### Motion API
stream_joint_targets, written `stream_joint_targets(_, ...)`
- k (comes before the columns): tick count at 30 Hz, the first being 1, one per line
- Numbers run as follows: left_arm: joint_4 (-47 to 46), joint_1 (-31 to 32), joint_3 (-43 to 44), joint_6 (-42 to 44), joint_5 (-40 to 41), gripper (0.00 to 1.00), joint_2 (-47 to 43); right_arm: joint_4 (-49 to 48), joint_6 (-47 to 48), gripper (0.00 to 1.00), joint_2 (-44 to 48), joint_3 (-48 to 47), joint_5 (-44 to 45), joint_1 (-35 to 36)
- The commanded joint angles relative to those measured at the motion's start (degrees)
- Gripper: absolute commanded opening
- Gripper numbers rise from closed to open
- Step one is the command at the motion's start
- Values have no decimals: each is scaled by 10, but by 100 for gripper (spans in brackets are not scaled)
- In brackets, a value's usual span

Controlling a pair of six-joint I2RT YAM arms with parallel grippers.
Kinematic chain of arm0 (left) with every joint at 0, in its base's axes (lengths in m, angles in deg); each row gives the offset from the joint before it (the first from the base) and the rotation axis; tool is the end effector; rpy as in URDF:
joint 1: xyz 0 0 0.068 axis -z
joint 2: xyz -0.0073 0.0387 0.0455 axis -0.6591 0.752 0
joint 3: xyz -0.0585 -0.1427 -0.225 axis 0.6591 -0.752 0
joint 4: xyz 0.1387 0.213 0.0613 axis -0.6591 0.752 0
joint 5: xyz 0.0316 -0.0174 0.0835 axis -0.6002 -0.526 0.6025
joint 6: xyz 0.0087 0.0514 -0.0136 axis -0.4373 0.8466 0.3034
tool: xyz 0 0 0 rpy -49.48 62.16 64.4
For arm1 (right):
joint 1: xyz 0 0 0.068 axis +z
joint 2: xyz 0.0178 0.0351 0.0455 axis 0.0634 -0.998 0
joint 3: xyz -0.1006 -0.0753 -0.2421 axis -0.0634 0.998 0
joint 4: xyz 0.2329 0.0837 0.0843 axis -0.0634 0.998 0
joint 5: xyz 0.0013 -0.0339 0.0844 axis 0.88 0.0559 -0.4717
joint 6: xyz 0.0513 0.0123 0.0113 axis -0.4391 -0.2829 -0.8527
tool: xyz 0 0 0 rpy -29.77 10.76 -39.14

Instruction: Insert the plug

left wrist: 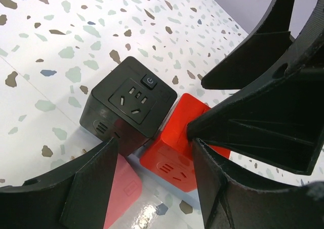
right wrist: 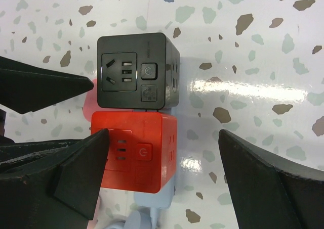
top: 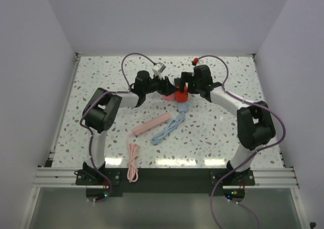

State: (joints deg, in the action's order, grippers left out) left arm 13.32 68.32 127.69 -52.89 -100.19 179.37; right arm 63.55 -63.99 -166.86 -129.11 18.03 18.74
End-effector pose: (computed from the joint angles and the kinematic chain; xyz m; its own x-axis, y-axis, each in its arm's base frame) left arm 0.3983 -0.2252 0.1643 -0.5163 -0.1209 -0.8478 0.7030 0.5056 -0.5002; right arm 0.3630 0.1471 0.2247 -0.6688 0.1005 -0.7366 -0.1133 0.9655 0.2346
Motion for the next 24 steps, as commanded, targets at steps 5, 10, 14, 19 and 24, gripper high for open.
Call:
stream_joint_targets(5,41,16,16,24,10,61,16,123,31,91,-42,24,37,0)
stream_joint_targets(10,65,30,2,38,36,58,9,119,31,90,-39,33,33,0)
stream_joint_targets(14,80,42,-7,47,43,56,14,122,30,89,-34,43,35,0)
stream_joint_targets(19,87,48,-26,49,64,52,12,120,26,89,-23,60,30,1)
stream_joint_targets(24,87,48,-51,54,84,47,-3,122,25,89,-28,61,22,3)
